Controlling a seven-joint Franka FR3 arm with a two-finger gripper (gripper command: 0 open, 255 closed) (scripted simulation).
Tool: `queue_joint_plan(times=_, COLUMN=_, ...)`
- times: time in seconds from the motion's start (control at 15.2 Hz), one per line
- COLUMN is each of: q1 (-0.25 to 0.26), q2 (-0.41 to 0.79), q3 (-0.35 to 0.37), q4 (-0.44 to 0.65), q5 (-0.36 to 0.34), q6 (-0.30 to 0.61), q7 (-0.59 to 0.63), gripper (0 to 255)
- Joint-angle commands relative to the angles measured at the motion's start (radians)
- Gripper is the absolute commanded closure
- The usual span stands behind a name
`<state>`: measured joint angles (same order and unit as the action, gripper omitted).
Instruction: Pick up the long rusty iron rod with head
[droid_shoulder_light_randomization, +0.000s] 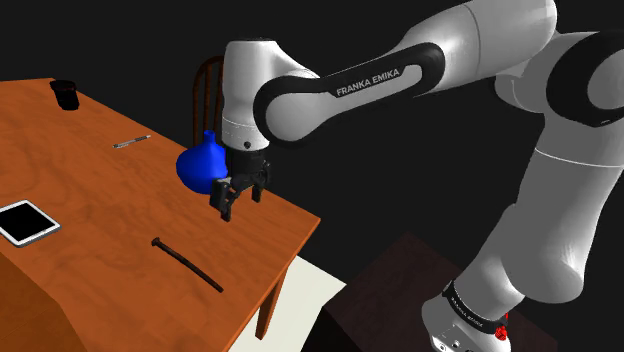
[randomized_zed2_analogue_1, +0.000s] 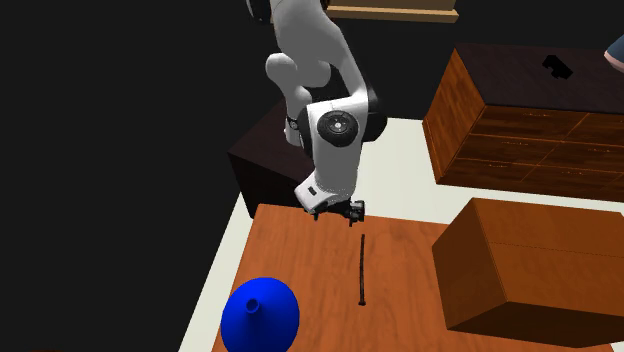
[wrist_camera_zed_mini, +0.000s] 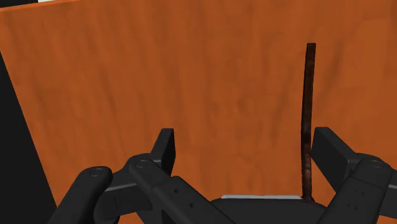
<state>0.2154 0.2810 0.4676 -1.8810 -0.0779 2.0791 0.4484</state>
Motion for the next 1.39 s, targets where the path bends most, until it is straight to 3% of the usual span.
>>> queue_joint_plan(times=0.0, q1=0.034, q2=0.087, q3=-0.001, q4=0.07, q5=-0.038, q6=-0.007, q7=0.032, gripper=0)
queue_joint_plan(times=0.59, q1=0.202, q2=0.432, q3=-0.03, q4=0.404, q5=-0.142, q6=-0.075, q7=0.103, gripper=0)
queue_joint_plan(times=1.19, q1=0.212, q2=0.488, q3=-0.047, q4=0.39, q5=-0.16, q6=-0.008, q7=0.109, gripper=0)
queue_joint_plan(times=1.25, q1=0.212, q2=0.487, q3=-0.047, q4=0.391, q5=-0.16, q6=-0.008, q7=0.108, gripper=255)
queue_joint_plan(times=1.32, q1=0.211, q2=0.486, q3=-0.047, q4=0.388, q5=-0.16, q6=-0.007, q7=0.108, gripper=255)
